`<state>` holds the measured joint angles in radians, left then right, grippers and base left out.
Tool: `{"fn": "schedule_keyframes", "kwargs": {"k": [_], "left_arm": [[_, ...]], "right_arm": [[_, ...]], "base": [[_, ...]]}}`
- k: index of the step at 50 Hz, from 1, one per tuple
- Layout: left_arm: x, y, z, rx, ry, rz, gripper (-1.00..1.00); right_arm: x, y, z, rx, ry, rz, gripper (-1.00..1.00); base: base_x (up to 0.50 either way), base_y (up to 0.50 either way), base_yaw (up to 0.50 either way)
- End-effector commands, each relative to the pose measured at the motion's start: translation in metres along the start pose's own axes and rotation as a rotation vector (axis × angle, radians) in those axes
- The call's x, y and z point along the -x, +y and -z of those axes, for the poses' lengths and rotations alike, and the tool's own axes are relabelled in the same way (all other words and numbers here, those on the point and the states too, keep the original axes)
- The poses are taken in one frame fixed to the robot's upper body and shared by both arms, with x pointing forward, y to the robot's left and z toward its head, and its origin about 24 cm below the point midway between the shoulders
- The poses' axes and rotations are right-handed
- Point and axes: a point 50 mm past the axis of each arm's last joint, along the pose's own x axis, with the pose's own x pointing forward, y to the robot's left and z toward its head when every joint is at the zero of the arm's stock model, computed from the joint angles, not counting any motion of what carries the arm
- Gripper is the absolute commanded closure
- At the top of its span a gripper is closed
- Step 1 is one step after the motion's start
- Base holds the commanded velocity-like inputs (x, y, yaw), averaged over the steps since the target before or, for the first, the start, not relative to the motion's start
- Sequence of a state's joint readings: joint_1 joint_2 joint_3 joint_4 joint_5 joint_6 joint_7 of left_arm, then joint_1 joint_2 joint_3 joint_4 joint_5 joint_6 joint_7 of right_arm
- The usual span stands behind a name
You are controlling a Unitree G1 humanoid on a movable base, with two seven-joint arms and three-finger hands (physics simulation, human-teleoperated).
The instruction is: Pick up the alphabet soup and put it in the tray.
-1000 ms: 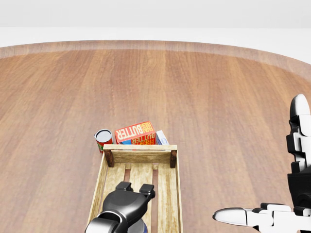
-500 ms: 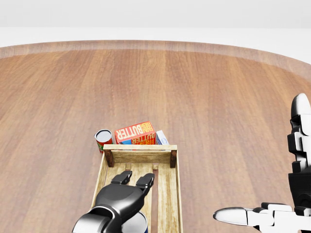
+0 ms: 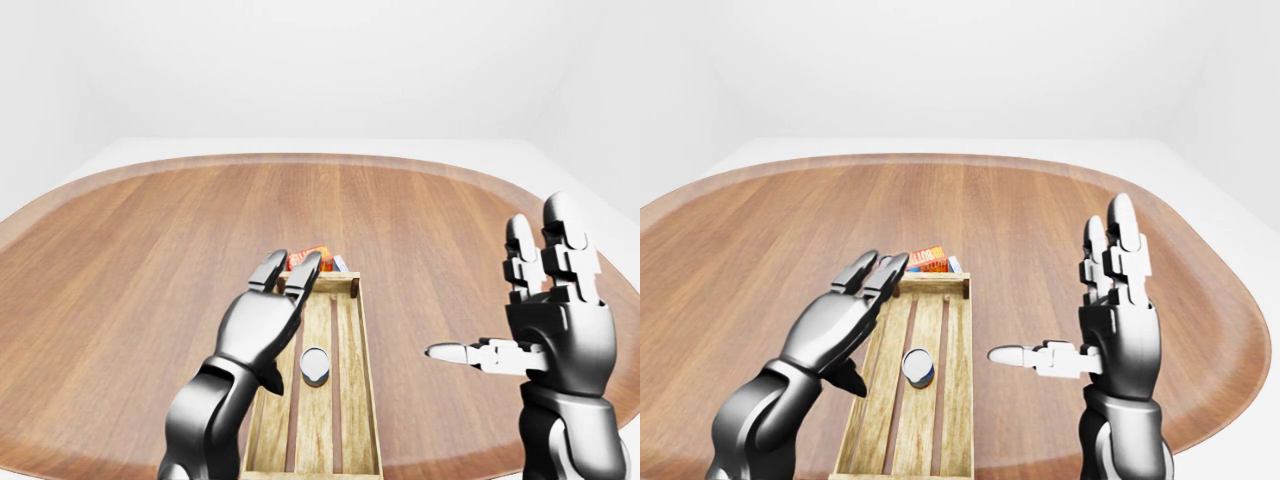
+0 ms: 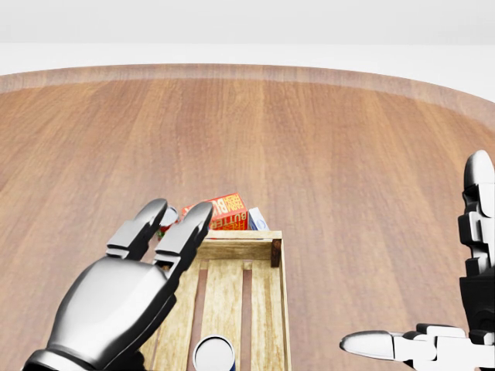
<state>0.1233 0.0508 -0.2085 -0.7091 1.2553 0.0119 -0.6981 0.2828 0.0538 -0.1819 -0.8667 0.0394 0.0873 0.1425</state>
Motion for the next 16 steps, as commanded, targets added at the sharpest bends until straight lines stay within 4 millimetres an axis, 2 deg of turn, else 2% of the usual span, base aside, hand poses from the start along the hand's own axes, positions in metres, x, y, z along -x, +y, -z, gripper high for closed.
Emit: {"fn": "schedule_keyframes", "kwargs": {"k": [1,7,16], "left_arm": [[0.04,0.05,0.006,0.023,-0.047,-0.263,-1.0],[0.049,0.075,0.023,0.095,-0.018,-0.391,-1.0],[0.052,0.083,0.049,0.12,0.013,-0.394,-1.0]], "right_arm": [[0.0,0.001,0.0,0.001,0.0,0.0,-1.0],[0.0,0.001,0.0,0.0,0.001,0.0,-1.0],[0.0,0.002,0.001,-0.001,0.003,-0.003,-1.0]], "base": [[0.0,0.0,0.0],[0.0,0.0,0.0],[0.0,0.0,0.0]]}}
